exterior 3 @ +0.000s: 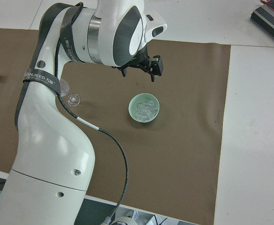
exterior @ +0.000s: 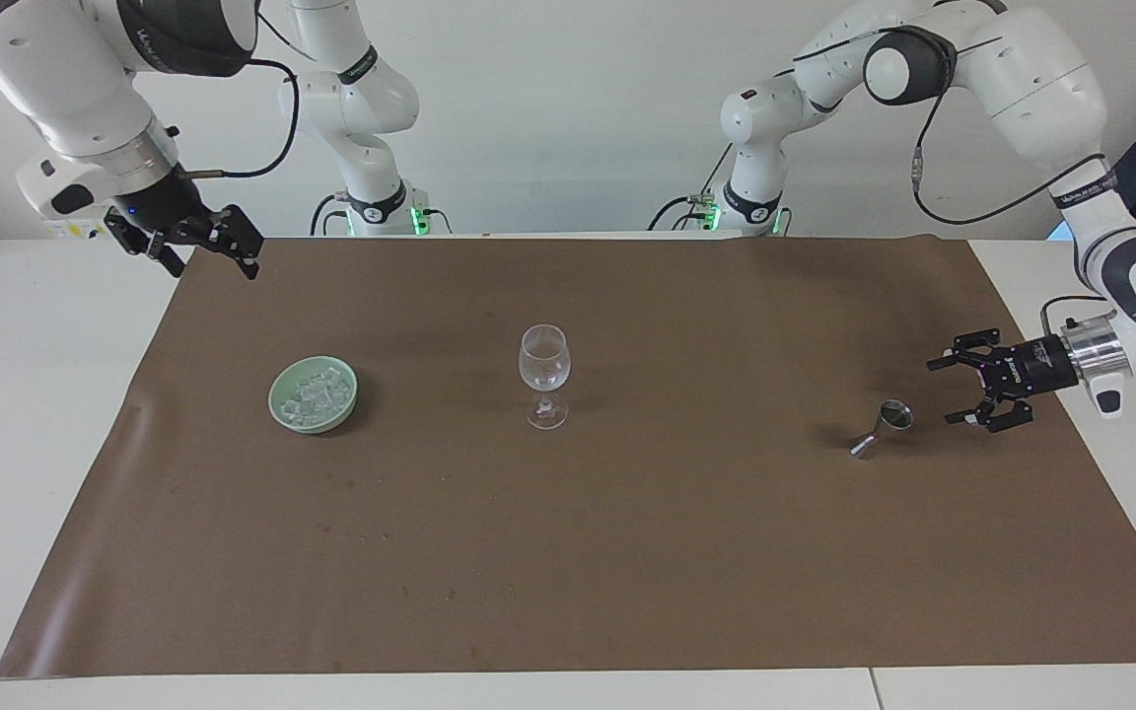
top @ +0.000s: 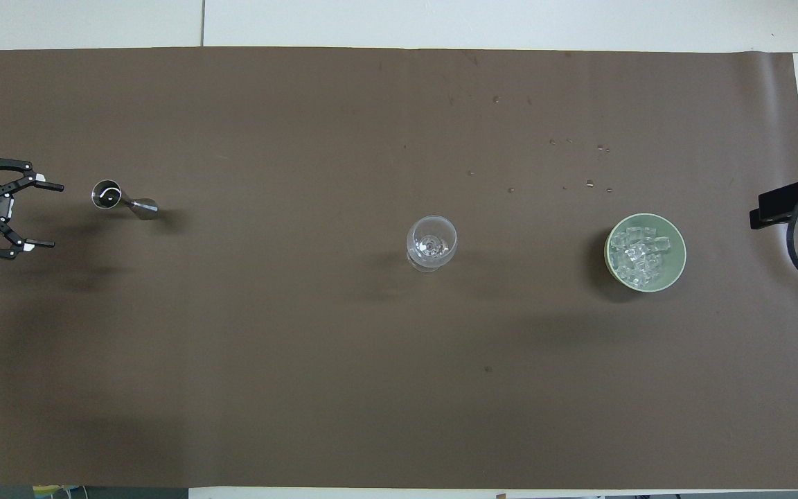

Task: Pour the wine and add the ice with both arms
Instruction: 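Open the left gripper and align it around the jigger, then close the left gripper on the jigger and lift it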

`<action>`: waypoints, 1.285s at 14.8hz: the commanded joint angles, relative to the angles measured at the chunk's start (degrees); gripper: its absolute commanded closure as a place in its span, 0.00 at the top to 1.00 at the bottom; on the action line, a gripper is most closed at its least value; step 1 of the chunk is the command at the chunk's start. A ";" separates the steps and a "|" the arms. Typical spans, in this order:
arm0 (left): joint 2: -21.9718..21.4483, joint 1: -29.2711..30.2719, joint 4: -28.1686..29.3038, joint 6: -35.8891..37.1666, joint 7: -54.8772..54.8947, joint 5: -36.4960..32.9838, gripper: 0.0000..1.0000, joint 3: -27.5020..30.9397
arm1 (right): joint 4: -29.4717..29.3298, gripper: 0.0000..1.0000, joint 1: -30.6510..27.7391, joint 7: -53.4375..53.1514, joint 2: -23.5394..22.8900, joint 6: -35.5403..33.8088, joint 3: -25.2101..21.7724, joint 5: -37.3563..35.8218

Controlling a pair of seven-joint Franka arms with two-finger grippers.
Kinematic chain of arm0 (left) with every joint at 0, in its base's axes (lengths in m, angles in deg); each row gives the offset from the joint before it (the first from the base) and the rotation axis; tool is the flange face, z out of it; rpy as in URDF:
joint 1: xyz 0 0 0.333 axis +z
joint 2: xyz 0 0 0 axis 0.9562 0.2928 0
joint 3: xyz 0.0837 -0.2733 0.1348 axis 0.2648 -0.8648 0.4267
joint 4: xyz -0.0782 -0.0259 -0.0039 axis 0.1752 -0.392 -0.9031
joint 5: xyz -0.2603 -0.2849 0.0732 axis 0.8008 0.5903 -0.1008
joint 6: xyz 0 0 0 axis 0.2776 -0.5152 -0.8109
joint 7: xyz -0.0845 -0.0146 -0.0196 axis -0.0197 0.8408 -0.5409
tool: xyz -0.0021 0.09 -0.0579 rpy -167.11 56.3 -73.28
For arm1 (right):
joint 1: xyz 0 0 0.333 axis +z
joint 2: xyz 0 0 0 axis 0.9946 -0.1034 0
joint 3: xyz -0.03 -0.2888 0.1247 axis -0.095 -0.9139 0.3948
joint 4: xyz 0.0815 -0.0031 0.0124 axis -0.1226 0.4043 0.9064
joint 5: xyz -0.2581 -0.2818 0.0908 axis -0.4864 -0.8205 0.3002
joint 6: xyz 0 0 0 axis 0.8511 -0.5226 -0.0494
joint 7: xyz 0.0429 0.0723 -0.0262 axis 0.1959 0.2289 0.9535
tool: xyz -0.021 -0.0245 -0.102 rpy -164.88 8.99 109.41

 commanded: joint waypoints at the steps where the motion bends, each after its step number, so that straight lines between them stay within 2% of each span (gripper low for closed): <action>1: -0.05 0.63 4.24 -3.00 -2.36 5.07 1.00 0.16 | 0.90 1.00 -0.98 0.87 0.94 0.17 0.61 -0.02; 4: -2.51 0.98 10.90 -5.63 -2.81 6.84 1.00 0.16 | 0.90 1.00 -0.98 0.96 0.94 0.17 0.61 -0.02; 8: -4.71 0.37 16.89 -7.57 -0.62 11.23 1.00 -0.02 | 0.90 1.00 -0.98 0.96 0.94 0.17 0.61 -0.02; 11: -6.38 0.63 21.47 -9.59 3.42 17.81 1.00 -0.02 | 0.90 1.00 -0.98 0.96 0.94 0.17 0.61 -0.02; 14: -7.52 -0.50 24.54 -11.52 3.61 24.40 1.00 -0.02 | 0.90 1.00 -0.98 0.87 0.94 0.17 0.61 -0.02; 17: -7.61 -1.56 25.43 -13.89 4.14 25.56 1.00 -0.28 | 0.90 1.00 -0.98 0.87 0.94 0.17 0.61 -0.02; 19: -7.61 -1.83 27.01 -18.27 7.47 27.92 1.00 -0.46 | 0.90 1.00 -0.98 0.87 0.94 0.17 0.61 -0.02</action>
